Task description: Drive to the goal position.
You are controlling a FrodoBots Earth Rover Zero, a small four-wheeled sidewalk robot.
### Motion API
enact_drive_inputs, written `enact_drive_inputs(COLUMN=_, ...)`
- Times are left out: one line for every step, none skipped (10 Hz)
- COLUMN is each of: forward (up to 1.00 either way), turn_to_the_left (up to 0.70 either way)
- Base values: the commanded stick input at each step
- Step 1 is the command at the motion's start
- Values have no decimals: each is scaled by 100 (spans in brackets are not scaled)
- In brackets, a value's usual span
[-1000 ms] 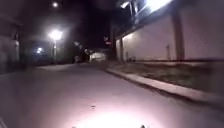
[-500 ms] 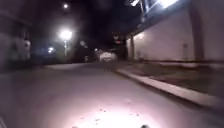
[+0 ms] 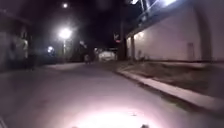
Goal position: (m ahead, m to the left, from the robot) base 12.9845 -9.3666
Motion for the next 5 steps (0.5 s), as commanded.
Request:
enact_drive_inputs(forward=70, turn_to_the_left=0)
enact_drive_inputs(forward=70, turn_to_the_left=0)
enact_drive_inputs(forward=70, turn_to_the_left=0)
enact_drive_inputs(forward=70, turn_to_the_left=35)
enact_drive_inputs(forward=70, turn_to_the_left=33)
